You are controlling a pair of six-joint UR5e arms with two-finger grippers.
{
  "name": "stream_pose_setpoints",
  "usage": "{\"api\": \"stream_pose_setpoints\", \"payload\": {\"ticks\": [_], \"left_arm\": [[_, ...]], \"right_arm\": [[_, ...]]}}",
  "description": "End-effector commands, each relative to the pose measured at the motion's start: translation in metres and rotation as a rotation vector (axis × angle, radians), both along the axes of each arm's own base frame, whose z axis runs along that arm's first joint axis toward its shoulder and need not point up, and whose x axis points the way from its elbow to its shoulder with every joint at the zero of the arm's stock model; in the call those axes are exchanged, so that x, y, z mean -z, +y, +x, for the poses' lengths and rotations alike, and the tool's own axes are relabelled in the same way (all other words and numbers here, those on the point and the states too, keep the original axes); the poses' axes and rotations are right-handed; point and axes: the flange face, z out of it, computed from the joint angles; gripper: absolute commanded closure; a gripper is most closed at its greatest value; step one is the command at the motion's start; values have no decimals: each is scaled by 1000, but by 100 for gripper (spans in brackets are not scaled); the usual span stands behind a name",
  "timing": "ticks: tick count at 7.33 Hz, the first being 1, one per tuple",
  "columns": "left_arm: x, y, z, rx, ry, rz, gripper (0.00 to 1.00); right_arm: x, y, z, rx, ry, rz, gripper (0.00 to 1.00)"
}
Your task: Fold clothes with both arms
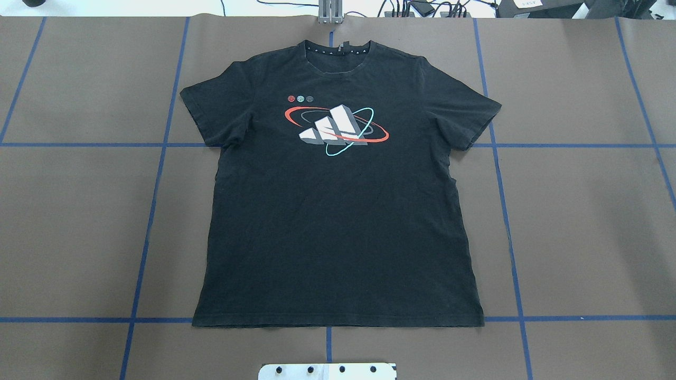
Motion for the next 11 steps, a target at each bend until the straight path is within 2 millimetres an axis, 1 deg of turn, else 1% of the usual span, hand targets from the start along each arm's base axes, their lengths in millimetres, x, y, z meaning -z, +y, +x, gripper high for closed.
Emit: {"api": "stream_pose_setpoints", "payload": {"ticks": [1, 2, 3, 5, 6, 7, 8, 9, 10, 11], "left_arm": [[2, 0, 1, -3, 1, 6, 0], [3, 0, 1, -3, 1, 7, 0], [10, -1, 1, -3, 2, 21, 0], [28, -3, 0, -1, -11, 84, 0], [32, -5, 0, -1, -5, 112, 0], [41, -7, 1, 4, 3, 154, 0], [53, -10, 0, 5, -6, 219, 0], [53, -13, 0, 4, -6, 274, 0], [67, -20, 0, 5, -3, 363, 0], [77, -23, 0, 5, 0, 428, 0]], "right_arm": [[0, 0, 0, 0, 0, 0, 0], [1, -1, 0, -1, 0, 0, 0], [2, -3, 0, -5, 0, 1, 0], [13, -7, -1, -1, -3, 29, 0], [16, -8, -1, -1, -4, 37, 0], [19, -8, -1, -1, -6, 43, 0], [15, -7, -3, 4, -5, 27, 0], [20, -9, -4, 1, -13, 37, 0], [27, -10, -5, 0, -20, 53, 0], [40, -22, -6, -2, -23, 81, 0]]}}
